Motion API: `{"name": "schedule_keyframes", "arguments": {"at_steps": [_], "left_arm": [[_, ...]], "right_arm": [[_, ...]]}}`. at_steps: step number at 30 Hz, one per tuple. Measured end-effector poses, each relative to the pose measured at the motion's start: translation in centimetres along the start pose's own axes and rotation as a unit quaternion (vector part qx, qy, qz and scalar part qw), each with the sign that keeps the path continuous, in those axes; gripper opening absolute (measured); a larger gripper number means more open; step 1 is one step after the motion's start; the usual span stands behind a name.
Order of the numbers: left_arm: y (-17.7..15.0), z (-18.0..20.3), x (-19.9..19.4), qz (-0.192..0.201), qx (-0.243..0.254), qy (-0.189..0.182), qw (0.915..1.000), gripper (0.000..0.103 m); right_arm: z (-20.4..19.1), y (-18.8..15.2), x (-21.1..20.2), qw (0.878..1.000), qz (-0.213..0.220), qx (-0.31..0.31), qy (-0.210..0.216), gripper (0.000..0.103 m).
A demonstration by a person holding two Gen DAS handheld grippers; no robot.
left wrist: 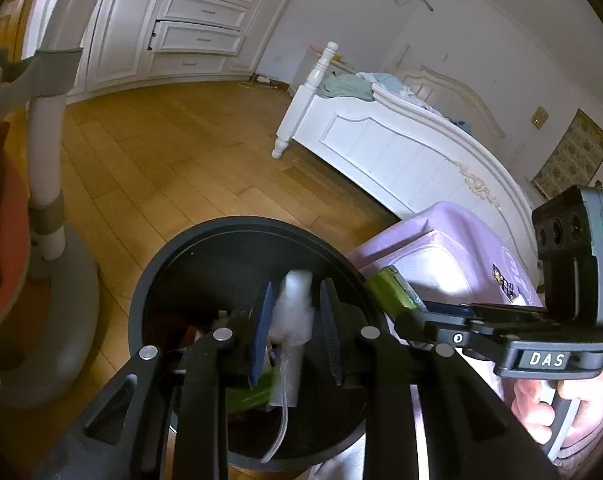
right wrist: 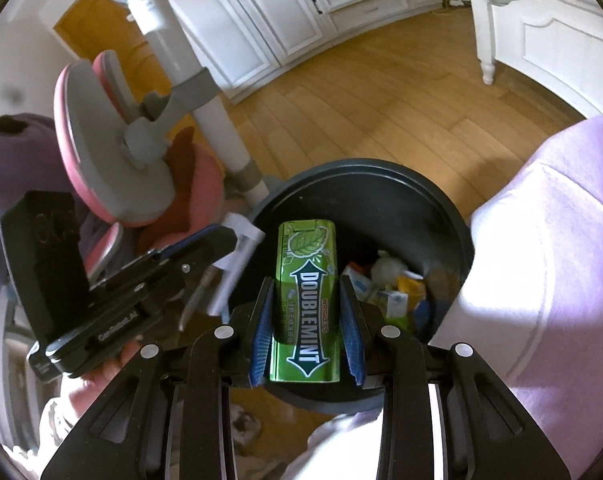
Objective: Collect trash
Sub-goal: 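Carry both items over the black bin and open both tools to drop them, then grasp the gold wrapper with the left tool while the right tool grasps the blue probiotics stick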
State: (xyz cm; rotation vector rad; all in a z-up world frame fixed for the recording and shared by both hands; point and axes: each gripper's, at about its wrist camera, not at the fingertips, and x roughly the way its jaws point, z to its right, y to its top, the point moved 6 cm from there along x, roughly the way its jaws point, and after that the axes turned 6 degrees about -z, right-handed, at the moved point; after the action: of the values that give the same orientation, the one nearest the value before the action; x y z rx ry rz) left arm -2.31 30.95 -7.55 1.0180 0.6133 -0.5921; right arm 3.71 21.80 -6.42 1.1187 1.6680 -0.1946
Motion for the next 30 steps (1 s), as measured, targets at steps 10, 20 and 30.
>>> {"name": "schedule_keyframes", "arguments": {"at_steps": [10, 20, 30], "left_arm": [[0.0, 4.0, -1.3, 0.012, 0.040, 0.002, 0.9991, 0.062], [-0.9, 13.3, 0.0, -0.006, 0.120, -0.040, 0.9920, 0.074], [-4.6, 25.8, 4.5, -0.059, 0.267, -0.087, 0.9579, 0.075]], "right_arm": [[1.7, -2.0, -4.7, 0.998, 0.058, 0.029, 0.018, 0.071], [6.8, -6.2, -12.4, 0.988, 0.138, 0.075, 0.003, 0.071], [18.4, -13.0, -20.8, 0.961, 0.210, 0.172, -0.061, 0.071]]}}
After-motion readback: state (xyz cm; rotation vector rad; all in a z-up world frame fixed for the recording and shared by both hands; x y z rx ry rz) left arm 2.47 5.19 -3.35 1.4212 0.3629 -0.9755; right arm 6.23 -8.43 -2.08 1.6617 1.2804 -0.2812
